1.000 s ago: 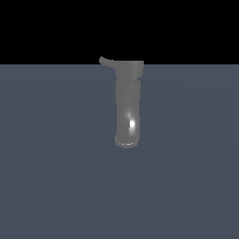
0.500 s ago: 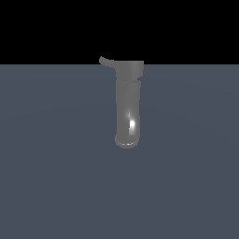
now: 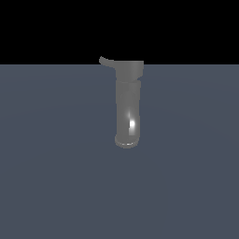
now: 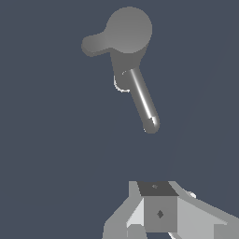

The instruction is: Turn on the faucet by rotating a designated handle.

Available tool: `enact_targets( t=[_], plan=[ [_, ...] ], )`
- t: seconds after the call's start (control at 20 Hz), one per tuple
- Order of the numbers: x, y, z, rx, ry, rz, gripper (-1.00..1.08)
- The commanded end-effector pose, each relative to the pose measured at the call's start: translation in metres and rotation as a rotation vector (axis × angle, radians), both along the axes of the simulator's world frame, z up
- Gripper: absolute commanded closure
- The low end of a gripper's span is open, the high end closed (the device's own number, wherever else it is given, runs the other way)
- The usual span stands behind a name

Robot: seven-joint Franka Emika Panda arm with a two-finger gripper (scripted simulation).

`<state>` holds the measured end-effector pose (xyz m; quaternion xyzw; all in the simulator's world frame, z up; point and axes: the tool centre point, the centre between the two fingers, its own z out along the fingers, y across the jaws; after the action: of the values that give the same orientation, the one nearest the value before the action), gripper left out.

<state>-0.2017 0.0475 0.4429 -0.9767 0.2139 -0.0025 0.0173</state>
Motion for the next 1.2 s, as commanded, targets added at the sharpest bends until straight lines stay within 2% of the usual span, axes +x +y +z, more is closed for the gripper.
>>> enact_targets(
  t=[0.0,0.6,1.15],
  plan=[
    [0.011,0.007,-0.007,0.000,0.001,-0.058,1.08],
    [0.066,0.030,-0.041,-0.001,0.009,-0.330,1.08],
    [0.121,0.037,-0.071,-0.003,0.015,-0.577,1.08]
  ],
)
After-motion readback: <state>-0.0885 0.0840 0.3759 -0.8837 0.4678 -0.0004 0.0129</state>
